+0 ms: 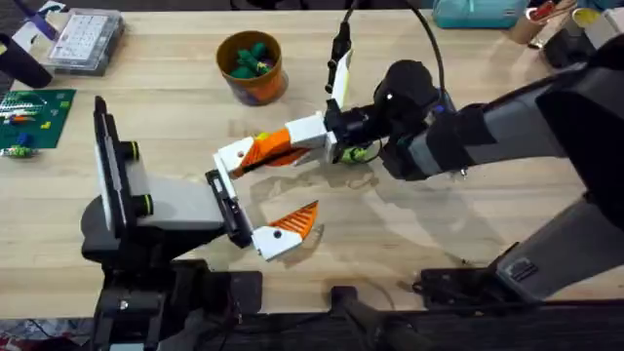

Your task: Pick up the gripper from the table and insert it into the empty holder that is missing its gripper. Then pick up a screw, insert it into the mounting hole, and use the screwdriver to tighten it. Finally, clean up the table by picking up the vegetable and placing it into the bucket.

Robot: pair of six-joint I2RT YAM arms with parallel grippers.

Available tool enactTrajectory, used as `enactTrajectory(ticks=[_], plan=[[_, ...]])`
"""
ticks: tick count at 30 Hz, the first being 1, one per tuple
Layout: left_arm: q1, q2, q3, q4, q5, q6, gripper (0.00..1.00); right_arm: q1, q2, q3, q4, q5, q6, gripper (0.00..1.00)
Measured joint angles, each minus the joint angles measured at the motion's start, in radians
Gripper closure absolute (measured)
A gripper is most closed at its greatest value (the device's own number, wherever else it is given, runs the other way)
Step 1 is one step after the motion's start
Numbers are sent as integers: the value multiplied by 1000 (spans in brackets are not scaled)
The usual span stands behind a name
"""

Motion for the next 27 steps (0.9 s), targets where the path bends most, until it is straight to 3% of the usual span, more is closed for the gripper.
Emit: enactTrajectory(ticks=[15, 16, 21, 22, 27], plan=[[0, 0, 0, 0, 0, 0, 13, 0, 0, 0, 0, 0, 2, 972], [0, 0, 0, 0, -1, 0, 14, 0, 0, 0, -2, 0, 5, 894], [-1, 0, 0, 0, 4, 0, 14, 0, 0, 3, -2, 10, 6, 146], [-1, 0, 0, 0, 4, 0, 14, 0, 0, 3, -1, 11, 7, 46], [-1, 0, 0, 0, 4, 0, 14, 0, 0, 3, -1, 13, 7, 7]])
